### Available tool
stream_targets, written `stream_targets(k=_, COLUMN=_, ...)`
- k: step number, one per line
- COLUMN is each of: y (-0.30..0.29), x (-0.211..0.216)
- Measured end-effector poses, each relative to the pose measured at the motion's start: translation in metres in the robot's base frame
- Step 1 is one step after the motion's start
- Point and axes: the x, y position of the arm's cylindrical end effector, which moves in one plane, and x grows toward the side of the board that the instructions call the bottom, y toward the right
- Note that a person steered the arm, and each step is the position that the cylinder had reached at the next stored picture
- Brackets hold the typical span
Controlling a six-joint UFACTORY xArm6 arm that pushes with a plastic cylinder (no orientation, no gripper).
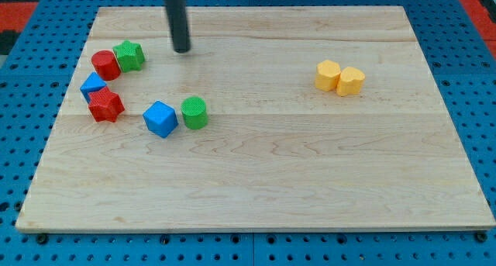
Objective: Move blue triangle a bit right
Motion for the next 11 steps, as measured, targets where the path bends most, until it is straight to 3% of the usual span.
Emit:
stream_targets(k=1, y=-0.069, x=-0.017)
stream_targets(k=2, y=-0.116, x=0.010)
stream_targets(k=3, y=-0.133, x=0.074)
stream_targets(k=4, y=-0.151, x=0.083)
stream_targets(k=11, y=-0.163, x=0.086)
